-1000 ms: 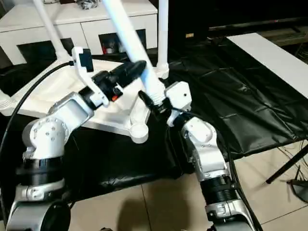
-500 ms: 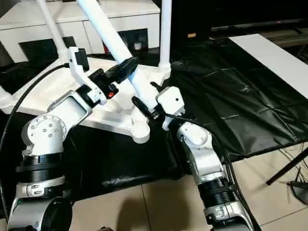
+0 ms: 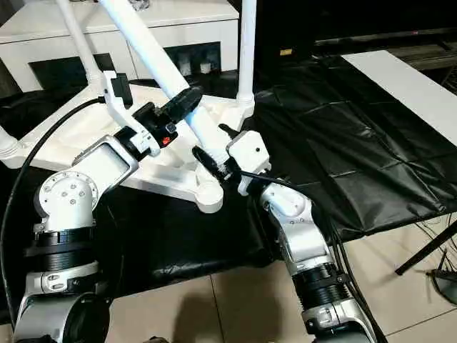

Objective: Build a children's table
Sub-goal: Pick table leg

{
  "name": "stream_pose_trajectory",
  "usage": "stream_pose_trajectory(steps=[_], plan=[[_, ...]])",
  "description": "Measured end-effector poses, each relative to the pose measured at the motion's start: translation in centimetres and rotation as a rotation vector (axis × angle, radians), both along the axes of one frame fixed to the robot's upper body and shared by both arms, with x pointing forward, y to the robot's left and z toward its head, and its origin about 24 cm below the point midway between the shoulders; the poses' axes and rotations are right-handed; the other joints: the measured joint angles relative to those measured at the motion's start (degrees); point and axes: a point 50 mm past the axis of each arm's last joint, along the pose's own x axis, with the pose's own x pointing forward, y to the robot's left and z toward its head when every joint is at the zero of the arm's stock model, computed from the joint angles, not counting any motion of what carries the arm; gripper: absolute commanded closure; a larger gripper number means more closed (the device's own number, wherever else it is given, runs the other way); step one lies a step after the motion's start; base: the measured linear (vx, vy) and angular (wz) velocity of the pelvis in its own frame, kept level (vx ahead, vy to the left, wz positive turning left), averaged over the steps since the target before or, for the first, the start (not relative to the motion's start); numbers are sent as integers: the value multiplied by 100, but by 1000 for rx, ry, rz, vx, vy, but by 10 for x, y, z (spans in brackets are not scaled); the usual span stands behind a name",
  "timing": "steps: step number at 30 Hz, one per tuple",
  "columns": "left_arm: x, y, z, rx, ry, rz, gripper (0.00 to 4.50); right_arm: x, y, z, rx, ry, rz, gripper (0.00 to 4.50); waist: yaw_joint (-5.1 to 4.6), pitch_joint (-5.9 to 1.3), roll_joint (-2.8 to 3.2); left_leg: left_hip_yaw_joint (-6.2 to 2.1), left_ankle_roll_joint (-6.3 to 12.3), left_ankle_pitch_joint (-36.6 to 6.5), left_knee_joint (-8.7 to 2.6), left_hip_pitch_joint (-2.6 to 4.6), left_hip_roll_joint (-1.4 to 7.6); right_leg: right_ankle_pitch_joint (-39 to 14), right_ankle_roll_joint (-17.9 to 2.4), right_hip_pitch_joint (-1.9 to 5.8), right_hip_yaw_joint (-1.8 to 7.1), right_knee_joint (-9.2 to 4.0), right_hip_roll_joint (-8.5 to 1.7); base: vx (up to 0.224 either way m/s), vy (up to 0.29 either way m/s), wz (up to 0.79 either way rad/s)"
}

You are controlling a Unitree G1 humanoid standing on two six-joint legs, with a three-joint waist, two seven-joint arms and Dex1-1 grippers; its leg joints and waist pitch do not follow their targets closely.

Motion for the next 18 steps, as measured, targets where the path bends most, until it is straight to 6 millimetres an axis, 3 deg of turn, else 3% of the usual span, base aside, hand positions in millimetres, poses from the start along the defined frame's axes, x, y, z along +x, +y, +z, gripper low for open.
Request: stream_pose_trajectory(steps=[6,8,13,18], plan=[[1,2,-1,-1,9,13,247,-1,2,0,-8,-1,6,175,1,1,-1,0,0,0,0,0,0,1,1,0,0,0,0,0,0,0],[1,3,-1,0,10,16,250,-1,2,0,-3,1,14,105,0,0,-1,0,0,0,0,0,0,1,1,0,0,0,0,0,0,0],[3,13,-2,15,11,51,256,-5,6,9,43,14,95,79,-10,0,-2,-1,1,1,0,1,2,3,4,0,0,0,2,0,0,0],[8,27,-4,59,11,80,256,-9,0,15,79,141,206,48,6,0,-3,-1,3,2,2,1,1,6,4,3,0,0,1,0,0,0]])
